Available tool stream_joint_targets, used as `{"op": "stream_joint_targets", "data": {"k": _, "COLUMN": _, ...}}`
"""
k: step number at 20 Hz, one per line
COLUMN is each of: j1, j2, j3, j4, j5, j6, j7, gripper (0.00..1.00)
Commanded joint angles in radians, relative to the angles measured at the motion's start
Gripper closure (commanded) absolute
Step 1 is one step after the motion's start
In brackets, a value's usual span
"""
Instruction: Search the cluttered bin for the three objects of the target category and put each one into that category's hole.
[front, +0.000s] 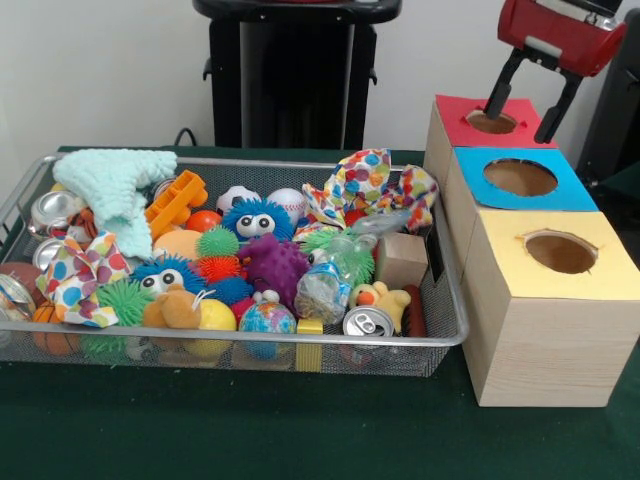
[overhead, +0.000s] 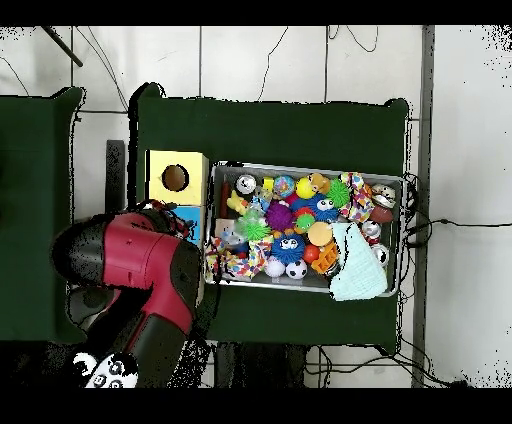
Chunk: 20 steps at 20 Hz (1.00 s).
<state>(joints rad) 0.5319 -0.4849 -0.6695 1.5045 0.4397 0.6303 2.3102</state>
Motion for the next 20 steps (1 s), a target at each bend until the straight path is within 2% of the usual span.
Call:
{"op": "stream_joint_targets", "data": {"k": 1, "j1": -0.024, "j2": 0.034, "j3": 0.097, "j4": -0.02, "j5": 0.03, "j6": 0.029, "j7": 0.227, "gripper": 0.0}}
{"op": "stream_joint_targets", "data": {"k": 11, "j1": -0.03, "j2": 0.028, "j3": 0.082, "j4": -0.008, "j5": 0.025, "j6": 0.01, "j7": 0.223, "gripper": 0.0}}
{"op": "stream_joint_targets", "data": {"k": 15, "j1": -0.126, "j2": -0.025, "j3": 0.106, "j4": 0.07, "j5": 0.001, "j6": -0.066, "j7": 0.118, "gripper": 0.0}}
{"op": "stream_joint_targets", "data": {"k": 20, "j1": -0.192, "j2": -0.081, "j3": 0.127, "j4": 0.142, "j5": -0.02, "j6": -0.109, "j7": 0.065, "gripper": 0.0}}
